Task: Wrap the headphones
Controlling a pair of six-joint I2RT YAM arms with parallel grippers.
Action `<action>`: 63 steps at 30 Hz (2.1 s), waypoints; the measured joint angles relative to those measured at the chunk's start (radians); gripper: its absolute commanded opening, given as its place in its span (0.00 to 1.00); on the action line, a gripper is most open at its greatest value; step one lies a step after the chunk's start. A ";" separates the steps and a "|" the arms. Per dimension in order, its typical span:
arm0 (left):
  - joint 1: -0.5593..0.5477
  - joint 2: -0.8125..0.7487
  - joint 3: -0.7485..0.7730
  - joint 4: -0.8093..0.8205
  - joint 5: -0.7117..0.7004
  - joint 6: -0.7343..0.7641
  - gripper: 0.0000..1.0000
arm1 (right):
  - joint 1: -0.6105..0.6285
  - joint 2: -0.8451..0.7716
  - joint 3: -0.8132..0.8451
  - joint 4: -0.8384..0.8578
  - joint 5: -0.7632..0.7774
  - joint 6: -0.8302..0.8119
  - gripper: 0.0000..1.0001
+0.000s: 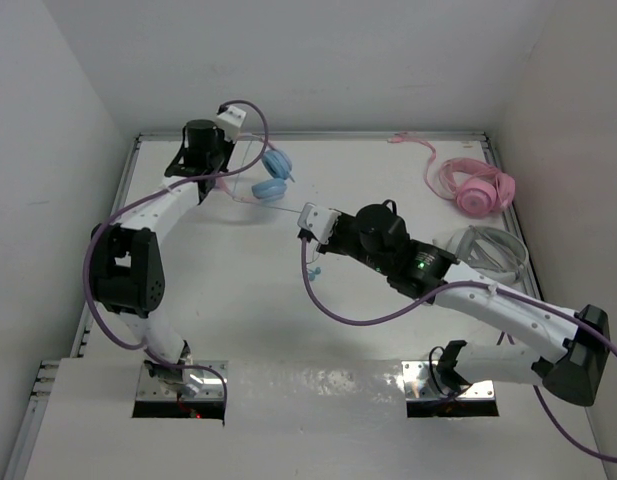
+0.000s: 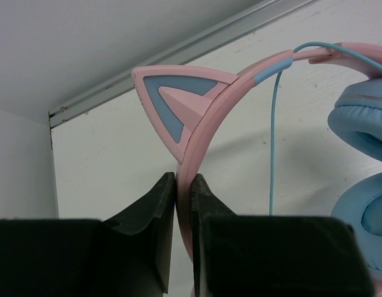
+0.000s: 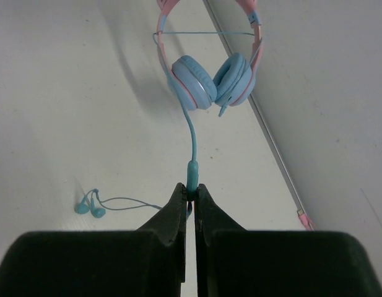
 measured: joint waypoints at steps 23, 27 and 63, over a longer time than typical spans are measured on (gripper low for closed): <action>0.006 0.066 0.069 -0.069 0.040 0.009 0.00 | 0.002 0.025 0.031 -0.029 -0.010 0.006 0.00; -0.011 0.066 0.011 -0.069 0.048 0.091 0.00 | 0.002 0.026 0.066 -0.032 0.043 -0.013 0.00; -0.110 -0.320 -0.094 -0.483 0.488 0.156 0.00 | -0.522 0.531 0.344 0.174 -0.326 0.297 0.00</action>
